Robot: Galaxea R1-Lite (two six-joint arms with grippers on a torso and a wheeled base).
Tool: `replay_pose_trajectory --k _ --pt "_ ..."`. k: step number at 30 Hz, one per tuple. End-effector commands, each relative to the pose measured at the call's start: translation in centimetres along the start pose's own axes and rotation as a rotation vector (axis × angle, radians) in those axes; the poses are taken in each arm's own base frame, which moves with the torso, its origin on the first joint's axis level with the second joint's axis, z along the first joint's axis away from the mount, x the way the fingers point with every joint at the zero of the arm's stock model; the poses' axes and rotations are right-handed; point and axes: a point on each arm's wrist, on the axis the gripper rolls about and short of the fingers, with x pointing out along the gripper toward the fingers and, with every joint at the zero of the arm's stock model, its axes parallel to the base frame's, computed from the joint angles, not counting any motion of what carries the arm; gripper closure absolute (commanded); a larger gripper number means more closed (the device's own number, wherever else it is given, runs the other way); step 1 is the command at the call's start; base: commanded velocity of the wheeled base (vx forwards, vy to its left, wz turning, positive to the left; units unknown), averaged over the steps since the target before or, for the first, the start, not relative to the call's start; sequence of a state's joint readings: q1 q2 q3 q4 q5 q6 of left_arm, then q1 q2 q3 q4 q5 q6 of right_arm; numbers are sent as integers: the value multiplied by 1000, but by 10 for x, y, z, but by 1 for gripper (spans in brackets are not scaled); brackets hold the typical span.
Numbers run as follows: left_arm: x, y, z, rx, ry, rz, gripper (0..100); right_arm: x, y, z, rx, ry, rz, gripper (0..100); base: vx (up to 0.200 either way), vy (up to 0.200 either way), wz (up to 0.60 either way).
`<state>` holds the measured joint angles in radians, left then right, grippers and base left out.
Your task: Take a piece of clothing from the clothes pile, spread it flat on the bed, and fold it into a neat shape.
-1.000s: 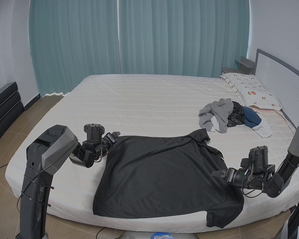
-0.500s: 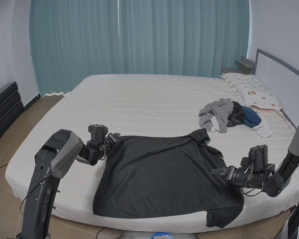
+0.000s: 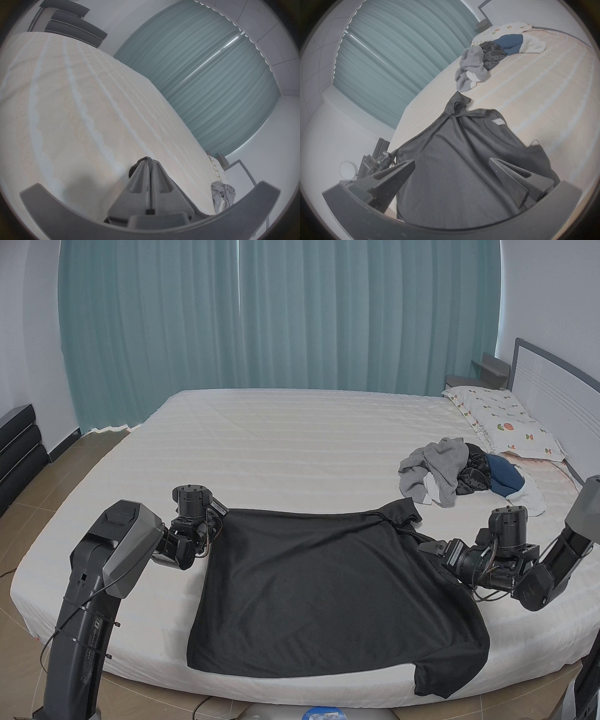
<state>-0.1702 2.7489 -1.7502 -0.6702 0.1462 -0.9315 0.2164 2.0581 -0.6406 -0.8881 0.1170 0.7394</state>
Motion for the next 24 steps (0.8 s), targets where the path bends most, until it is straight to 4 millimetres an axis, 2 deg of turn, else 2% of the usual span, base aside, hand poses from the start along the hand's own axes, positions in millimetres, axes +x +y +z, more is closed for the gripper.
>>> replay_pose_trajectory --k 1,4,5,8,9,11,19,24 --pt "1 -3 12 -28 -77 -39 100 64 1 12 3 -30 -35 0 0 0 0" --pt "1 -3 12 -32 -85 -50 100 89 8 14 -3 -25 -35 0 0 0 0" --pt "2 -2 11 -32 -84 -49 100 92 8 14 -4 -25 -36 0 0 0 0" --pt "2 -1 10 -32 -80 -46 100 120 19 15 -19 -40 -37 0 0 0 0" --pt "2 -1 10 -33 -81 -47 100 121 19 15 -19 -41 -38 0 0 0 0" --pt "2 -1 10 -32 -79 -45 100 139 20 12 -22 -22 -67 0 0 0 0" --pt "1 2 7 -29 -68 -32 100 170 30 33 -16 -17 -111 0 0 0 0" --pt "1 3 7 -27 -67 -28 100 191 27 41 -10 -25 -160 0 0 0 0"
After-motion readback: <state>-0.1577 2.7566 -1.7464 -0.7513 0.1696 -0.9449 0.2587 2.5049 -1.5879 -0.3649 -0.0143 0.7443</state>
